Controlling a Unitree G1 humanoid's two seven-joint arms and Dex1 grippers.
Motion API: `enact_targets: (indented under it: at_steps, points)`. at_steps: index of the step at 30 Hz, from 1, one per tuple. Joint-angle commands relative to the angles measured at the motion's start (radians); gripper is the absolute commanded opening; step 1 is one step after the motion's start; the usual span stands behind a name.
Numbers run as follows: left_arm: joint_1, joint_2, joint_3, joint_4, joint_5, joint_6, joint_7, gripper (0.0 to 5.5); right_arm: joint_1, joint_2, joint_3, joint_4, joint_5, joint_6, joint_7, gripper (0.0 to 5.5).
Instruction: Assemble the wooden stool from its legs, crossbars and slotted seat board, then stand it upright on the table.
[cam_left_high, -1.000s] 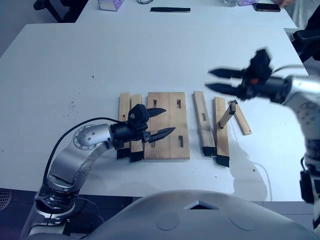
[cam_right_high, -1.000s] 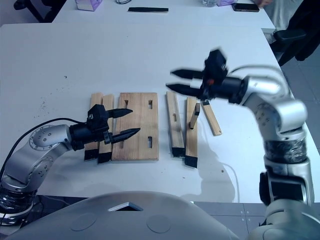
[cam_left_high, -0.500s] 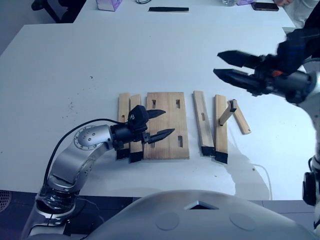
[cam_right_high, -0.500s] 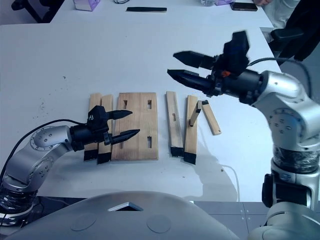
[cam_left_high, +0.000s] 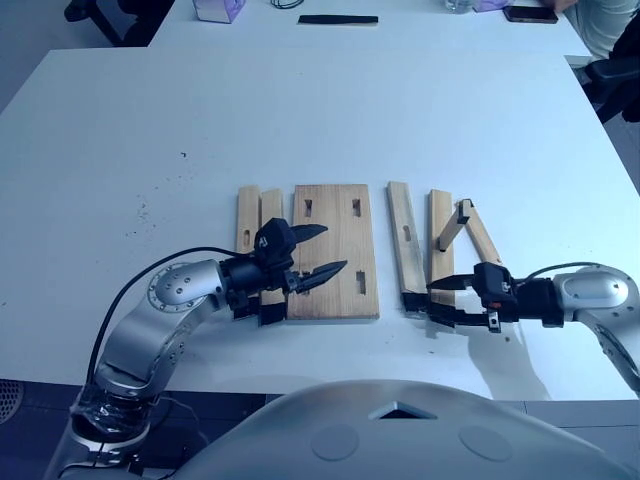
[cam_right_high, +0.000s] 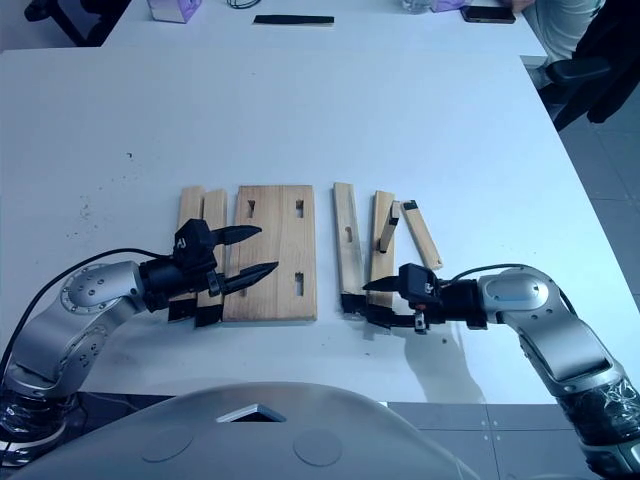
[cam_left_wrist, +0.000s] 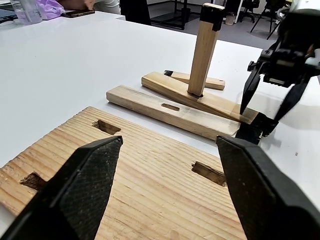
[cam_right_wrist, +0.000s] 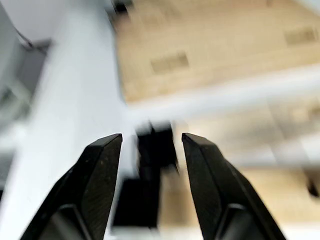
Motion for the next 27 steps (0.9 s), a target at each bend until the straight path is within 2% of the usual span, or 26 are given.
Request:
enact_targets:
  at_steps: [1,6,10,17,19,22,25,27]
  points:
    - [0.003,0.0,-0.012,-0.016,0.013,0.003,0.013,3.47,-0.03,0.0,0.016,0.101,-0.061,-0.079,0.037,2.19]
    - [0.014,-0.004,-0.019,-0.024,0.017,0.002,0.022,3.47,-0.08,0.011,0.061,0.247,-0.173,-0.181,0.025,2.19]
    - [0.026,0.002,-0.015,-0.031,0.013,0.002,0.028,3.47,-0.083,-0.031,0.016,0.25,-0.147,-0.189,0.04,2.19]
    - [0.074,-0.011,-0.018,-0.055,0.027,-0.006,0.066,3.47,-0.06,-0.044,-0.119,-0.029,0.067,0.003,0.01,2.19]
    - [0.087,-0.017,-0.02,-0.063,0.031,-0.009,0.08,3.47,-0.042,-0.022,-0.173,-0.136,0.125,0.103,-0.073,2.4]
    - [0.12,-0.024,-0.016,-0.083,0.039,-0.015,0.103,3.47,0.03,0.023,-0.251,-0.259,0.078,0.259,-0.285,2.79]
    - [0.172,-0.032,-0.004,-0.111,0.049,-0.02,0.136,3.47,0.142,0.151,-0.338,-0.405,0.05,0.509,-0.571,3.22]
    - [0.2,-0.039,-0.003,-0.122,0.056,-0.024,0.155,3.47,0.229,0.218,-0.352,-0.506,0.032,0.627,-0.689,3.22]
